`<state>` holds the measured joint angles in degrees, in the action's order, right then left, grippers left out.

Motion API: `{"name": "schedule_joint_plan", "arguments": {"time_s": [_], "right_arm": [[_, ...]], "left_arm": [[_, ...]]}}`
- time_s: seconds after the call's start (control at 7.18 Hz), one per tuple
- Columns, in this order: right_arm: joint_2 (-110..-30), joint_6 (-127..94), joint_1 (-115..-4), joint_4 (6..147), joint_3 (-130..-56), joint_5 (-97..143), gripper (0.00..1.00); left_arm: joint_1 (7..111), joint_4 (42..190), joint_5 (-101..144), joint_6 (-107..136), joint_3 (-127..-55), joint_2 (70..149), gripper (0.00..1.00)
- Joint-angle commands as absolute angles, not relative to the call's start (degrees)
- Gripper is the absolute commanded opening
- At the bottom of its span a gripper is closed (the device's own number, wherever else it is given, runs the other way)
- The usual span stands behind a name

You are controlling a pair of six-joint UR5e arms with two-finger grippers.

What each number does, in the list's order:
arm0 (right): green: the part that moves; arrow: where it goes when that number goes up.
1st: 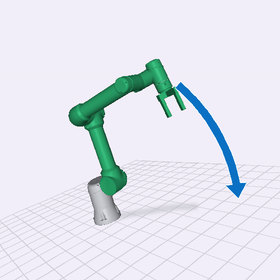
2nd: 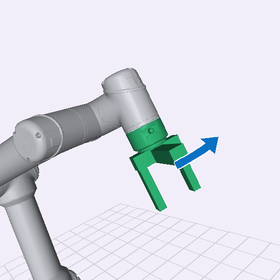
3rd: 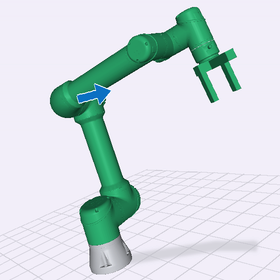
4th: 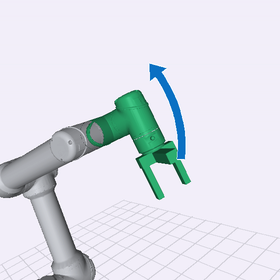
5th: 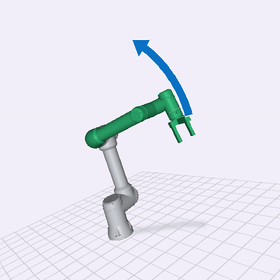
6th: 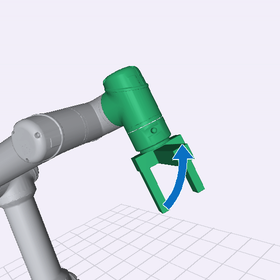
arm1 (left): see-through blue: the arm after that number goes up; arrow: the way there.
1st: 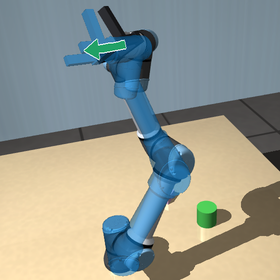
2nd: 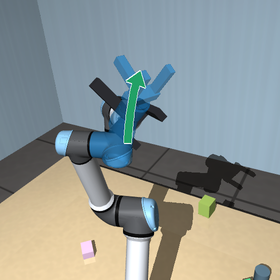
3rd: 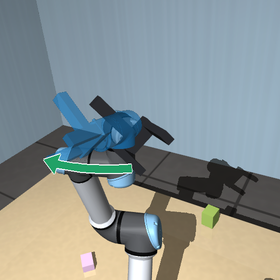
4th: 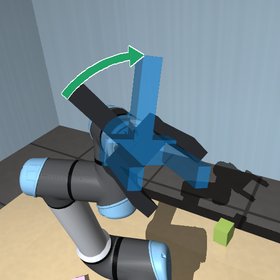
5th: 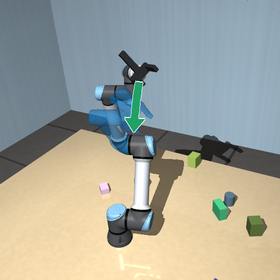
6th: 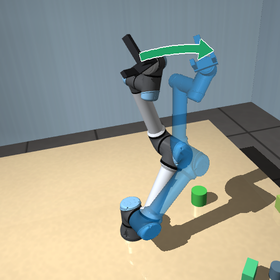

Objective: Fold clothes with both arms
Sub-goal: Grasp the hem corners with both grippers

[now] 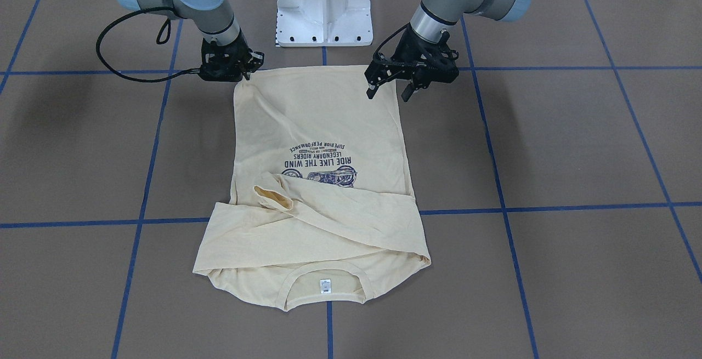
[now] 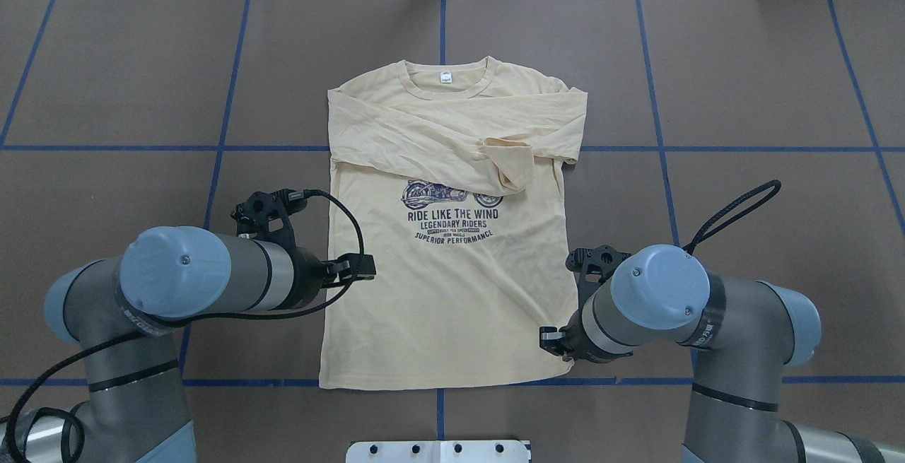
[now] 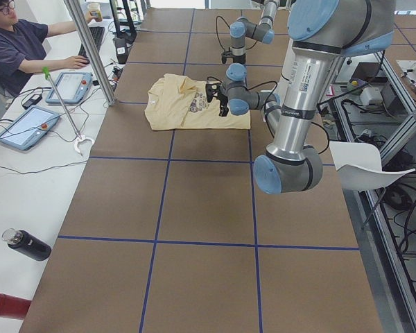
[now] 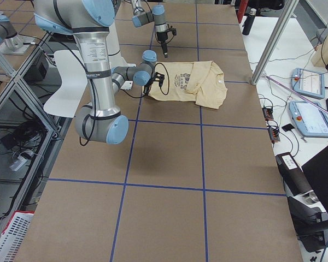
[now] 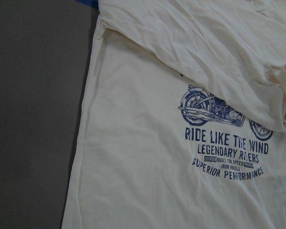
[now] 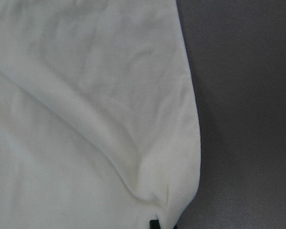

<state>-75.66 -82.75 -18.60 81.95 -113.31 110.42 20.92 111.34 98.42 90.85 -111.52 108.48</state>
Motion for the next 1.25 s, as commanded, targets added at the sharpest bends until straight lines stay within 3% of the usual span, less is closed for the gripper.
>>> {"name": "schedule_joint_plan", "arguments": {"time_s": [0.0, 0.42, 0.84, 1.11], "right_arm": [[-75.59, -82.79, -18.81, 81.83, -114.61, 109.87, 0.00], [-75.67, -82.71, -19.86, 81.83, -114.70, 109.86, 0.00], [-75.50, -82.71, -20.04, 81.39, -114.70, 109.86, 0.00], [-75.50, -82.71, -19.95, 81.39, -115.05, 109.86, 0.00]], "left_arm": [[16.10, 100.16, 96.35, 91.58, -114.42, 108.28, 0.96], [14.50, 94.48, 96.33, 91.58, -114.53, 108.28, 0.92], [11.26, 94.39, 96.50, 91.58, -114.08, 108.37, 0.79], [8.80, 94.39, 96.59, 91.67, -113.82, 108.54, 0.76]]}}
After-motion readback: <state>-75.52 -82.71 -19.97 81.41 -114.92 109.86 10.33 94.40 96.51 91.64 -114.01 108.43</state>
